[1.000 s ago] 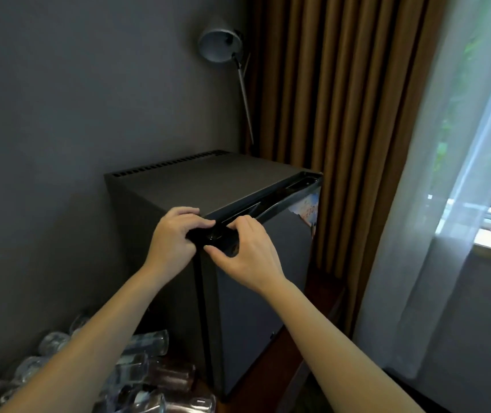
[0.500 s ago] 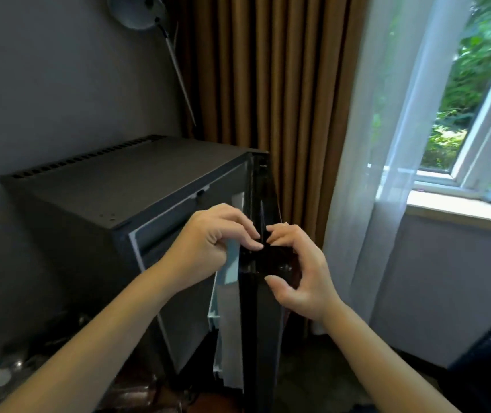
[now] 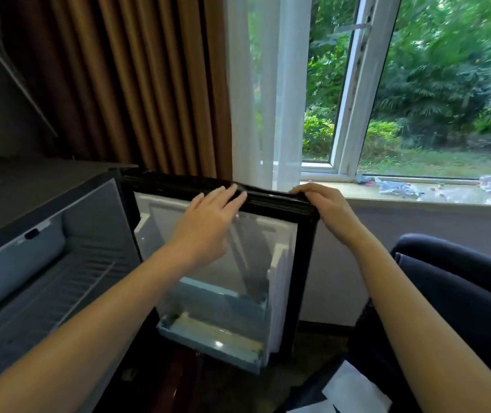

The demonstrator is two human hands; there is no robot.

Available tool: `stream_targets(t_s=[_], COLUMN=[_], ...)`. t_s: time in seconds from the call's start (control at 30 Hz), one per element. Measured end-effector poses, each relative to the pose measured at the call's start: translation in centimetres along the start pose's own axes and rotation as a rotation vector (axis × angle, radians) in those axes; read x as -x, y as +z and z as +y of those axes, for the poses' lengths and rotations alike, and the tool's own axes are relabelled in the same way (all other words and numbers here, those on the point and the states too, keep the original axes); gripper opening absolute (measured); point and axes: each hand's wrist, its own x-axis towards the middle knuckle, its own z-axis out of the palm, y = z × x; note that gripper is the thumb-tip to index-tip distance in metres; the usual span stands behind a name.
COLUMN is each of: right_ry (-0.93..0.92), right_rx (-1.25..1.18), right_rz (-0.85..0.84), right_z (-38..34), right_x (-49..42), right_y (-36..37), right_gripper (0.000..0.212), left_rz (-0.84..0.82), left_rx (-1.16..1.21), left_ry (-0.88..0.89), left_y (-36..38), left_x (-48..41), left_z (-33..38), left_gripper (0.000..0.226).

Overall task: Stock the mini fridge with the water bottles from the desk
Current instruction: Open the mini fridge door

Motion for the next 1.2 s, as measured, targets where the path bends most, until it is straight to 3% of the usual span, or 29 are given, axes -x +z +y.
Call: stream_targets(t_s=[0.07, 0.13, 0.33, 0.47, 0.73, 1.2], right_ry=[-0.011, -0.067, -0.026, 0.012, 0.002, -0.002], right_rx=[0.311, 0.432, 0.807, 0.880, 0.847, 0.829], right_rz=[0.126, 0.235, 0.124, 0.053, 0.026, 0.017], right_z=[0.7, 1.3, 3.8, 5.3, 7.5, 9.0], right_x=[-2.2, -3.7, -7.9, -12.3, -19.0, -21.0], right_y=[-0.2, 0.4, 2.8, 2.9, 4.9, 5.9], right_gripper=[0.029, 0.029, 0.057, 0.070, 0.074, 0.080], left_rz=[-0.098, -0.127, -0.094, -0.026, -0.031, -0.021], left_rx=[-0.105, -0.126, -0.116, -0.200, -0.186, -0.226], left_ry=[-0.127, -0.195, -0.279, -0.272, -0.291, -0.353], left_y=[0.4, 1.1, 3.3, 5.1, 6.6, 6.6], left_x=[-1.8, -3.3, -7.1, -9.5, -12.0, -10.5], left_z=[-0.9, -1.6, -2.0, -3.5, -6.3, -8.2], left_gripper=[0.078, 0.083, 0.089, 0.083, 0.081, 0.084])
